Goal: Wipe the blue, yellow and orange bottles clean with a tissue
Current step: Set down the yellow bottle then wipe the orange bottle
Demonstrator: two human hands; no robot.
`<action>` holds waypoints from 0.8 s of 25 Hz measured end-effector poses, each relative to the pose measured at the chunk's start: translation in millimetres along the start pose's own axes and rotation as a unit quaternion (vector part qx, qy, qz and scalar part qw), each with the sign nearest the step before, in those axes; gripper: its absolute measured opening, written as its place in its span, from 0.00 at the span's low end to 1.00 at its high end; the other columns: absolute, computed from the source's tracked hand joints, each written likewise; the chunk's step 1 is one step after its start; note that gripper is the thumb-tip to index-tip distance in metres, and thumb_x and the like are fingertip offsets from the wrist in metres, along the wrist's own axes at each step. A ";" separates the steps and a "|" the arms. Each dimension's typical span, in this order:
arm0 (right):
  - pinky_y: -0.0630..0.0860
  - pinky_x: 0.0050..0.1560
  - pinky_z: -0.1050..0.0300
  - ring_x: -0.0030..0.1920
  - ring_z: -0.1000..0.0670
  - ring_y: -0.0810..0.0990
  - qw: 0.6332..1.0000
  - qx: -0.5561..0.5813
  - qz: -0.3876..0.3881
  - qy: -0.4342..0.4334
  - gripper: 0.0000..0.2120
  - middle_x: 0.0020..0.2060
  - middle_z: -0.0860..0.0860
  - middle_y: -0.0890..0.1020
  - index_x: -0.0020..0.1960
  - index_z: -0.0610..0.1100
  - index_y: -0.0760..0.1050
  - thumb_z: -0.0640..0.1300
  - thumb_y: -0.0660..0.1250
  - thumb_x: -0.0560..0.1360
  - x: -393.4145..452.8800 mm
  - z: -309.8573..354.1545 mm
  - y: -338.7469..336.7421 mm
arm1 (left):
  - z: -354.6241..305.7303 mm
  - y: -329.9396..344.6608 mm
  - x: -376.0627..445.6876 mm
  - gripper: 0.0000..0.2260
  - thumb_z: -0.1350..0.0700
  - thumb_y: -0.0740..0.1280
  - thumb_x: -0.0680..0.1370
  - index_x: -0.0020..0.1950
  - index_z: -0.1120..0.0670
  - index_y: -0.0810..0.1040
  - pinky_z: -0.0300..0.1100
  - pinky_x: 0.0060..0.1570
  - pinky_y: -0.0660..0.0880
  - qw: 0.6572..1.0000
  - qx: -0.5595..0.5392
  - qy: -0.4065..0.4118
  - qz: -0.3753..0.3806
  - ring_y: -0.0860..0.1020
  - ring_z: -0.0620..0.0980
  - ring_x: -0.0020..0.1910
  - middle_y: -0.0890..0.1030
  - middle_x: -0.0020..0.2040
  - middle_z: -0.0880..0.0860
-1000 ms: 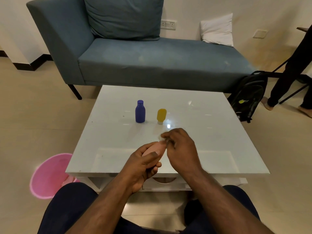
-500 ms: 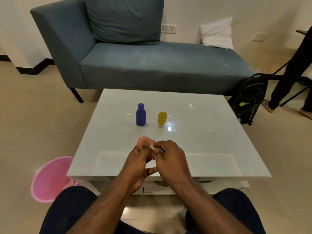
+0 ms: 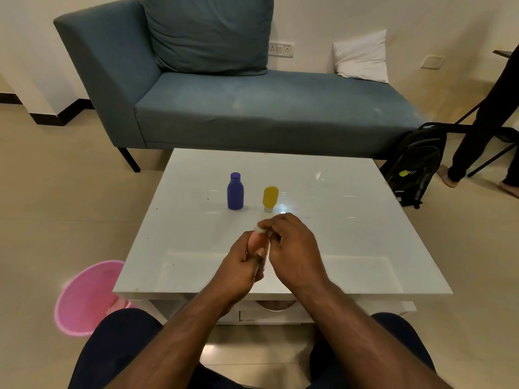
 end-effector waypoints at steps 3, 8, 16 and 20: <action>0.70 0.60 0.62 0.57 0.51 0.74 0.999 -0.032 0.012 -0.035 0.12 0.55 0.50 0.78 0.58 0.45 0.78 0.38 0.66 0.75 -5.6 4.1 5.4 | -1.6 2.8 2.9 0.13 0.57 0.61 0.84 0.56 0.36 0.71 0.49 0.51 0.82 1.000 0.008 0.015 -0.011 0.81 0.53 0.50 0.80 0.50 0.46; 0.71 0.62 0.59 0.58 0.50 0.75 0.999 -0.019 -0.008 -0.024 0.12 0.57 0.49 0.78 0.59 0.44 0.78 0.41 0.67 0.75 2.2 -10.9 -2.5 | -0.1 2.2 5.3 0.18 0.57 0.68 0.81 0.67 0.42 0.71 0.49 0.47 0.84 0.998 0.059 0.024 0.005 0.82 0.54 0.50 0.79 0.58 0.51; 0.70 0.62 0.61 0.58 0.51 0.74 0.997 -0.057 -0.013 -0.040 0.14 0.58 0.49 0.77 0.60 0.45 0.77 0.42 0.67 0.75 3.7 -12.9 -3.5 | 4.2 -1.0 11.4 0.24 0.60 0.70 0.79 0.72 0.45 0.71 0.43 0.45 0.83 0.997 0.069 0.029 -0.019 0.82 0.53 0.50 0.80 0.60 0.49; 0.75 0.55 0.54 0.55 0.46 0.75 0.976 -0.171 0.058 -0.119 0.17 0.54 0.47 0.79 0.56 0.43 0.78 0.41 0.75 0.69 -7.5 2.6 8.0 | 4.6 -2.5 13.0 0.19 0.57 0.68 0.81 0.71 0.49 0.73 0.39 0.41 0.81 0.993 0.093 0.033 -0.060 0.82 0.51 0.45 0.82 0.55 0.49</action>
Point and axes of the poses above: each hand's wrist, its own x-axis towards the middle knuckle, its own y-axis out of the palm, z = x × y, the point moved 2 cm from there along x, towards the middle knuckle
